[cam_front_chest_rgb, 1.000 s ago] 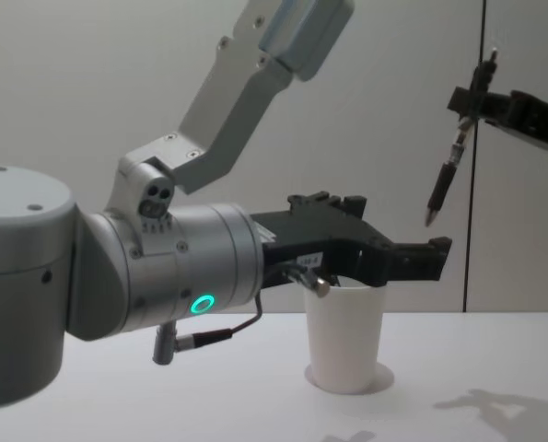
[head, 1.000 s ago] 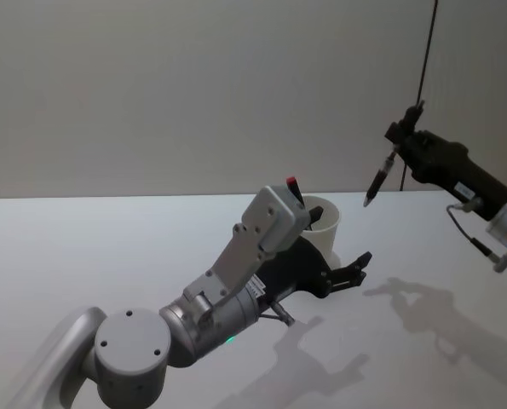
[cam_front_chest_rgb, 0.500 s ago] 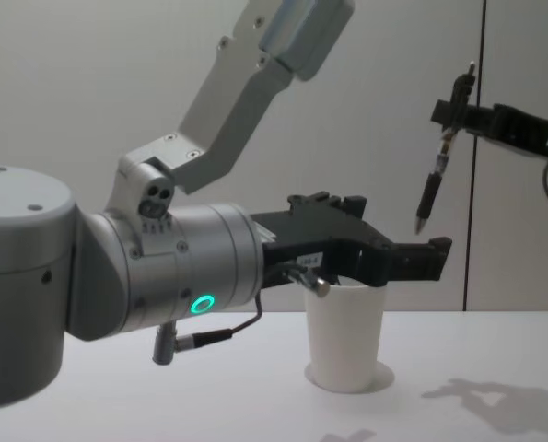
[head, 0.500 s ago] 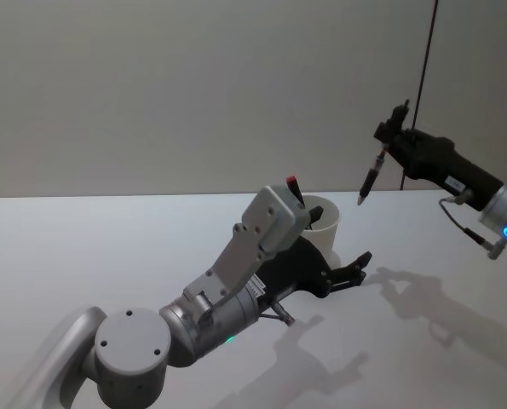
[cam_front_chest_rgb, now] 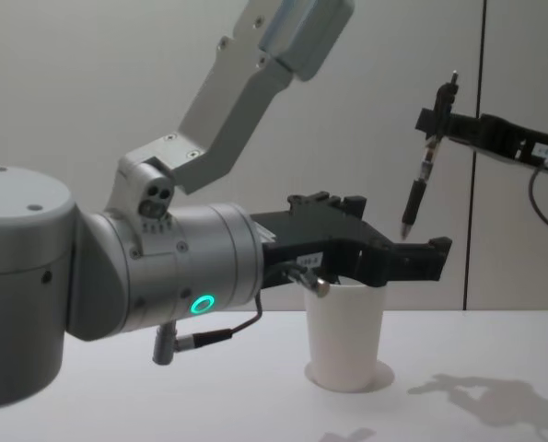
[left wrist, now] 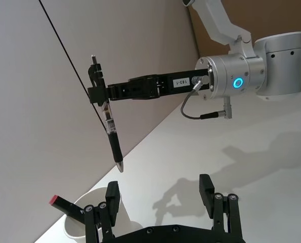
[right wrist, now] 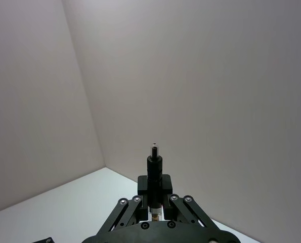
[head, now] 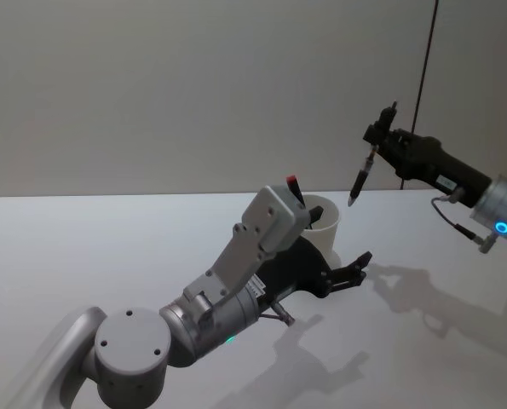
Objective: Place the pen into the pen holder.
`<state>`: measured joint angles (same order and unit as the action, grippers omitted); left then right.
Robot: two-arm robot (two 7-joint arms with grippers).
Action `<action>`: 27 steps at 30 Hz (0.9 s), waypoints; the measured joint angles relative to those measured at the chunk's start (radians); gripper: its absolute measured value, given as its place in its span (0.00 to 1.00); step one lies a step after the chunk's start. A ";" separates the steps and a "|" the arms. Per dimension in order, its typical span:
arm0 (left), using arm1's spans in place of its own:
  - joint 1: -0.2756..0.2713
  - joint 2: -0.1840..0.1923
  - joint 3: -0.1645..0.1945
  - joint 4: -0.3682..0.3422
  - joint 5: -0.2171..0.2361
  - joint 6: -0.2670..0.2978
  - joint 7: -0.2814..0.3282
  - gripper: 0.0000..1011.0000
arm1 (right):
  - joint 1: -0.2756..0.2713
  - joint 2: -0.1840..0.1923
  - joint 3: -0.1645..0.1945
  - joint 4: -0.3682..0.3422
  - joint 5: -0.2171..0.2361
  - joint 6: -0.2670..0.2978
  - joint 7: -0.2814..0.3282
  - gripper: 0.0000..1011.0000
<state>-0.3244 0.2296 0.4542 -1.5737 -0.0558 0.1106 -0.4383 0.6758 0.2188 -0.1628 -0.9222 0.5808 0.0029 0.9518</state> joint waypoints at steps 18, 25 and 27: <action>0.000 0.000 0.000 0.000 0.000 0.000 0.000 0.99 | 0.119 -0.029 -0.022 0.233 0.002 -0.097 0.084 0.14; 0.000 0.000 0.000 0.000 0.000 0.000 0.000 0.99 | 0.163 -0.045 -0.037 0.324 0.004 -0.136 0.097 0.14; 0.000 0.000 0.000 0.000 0.000 0.000 0.000 0.99 | 0.173 -0.050 -0.041 0.346 0.006 -0.144 0.099 0.14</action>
<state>-0.3244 0.2295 0.4542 -1.5738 -0.0559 0.1106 -0.4383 0.8493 0.1690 -0.2037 -0.5757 0.5864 -0.1406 1.0510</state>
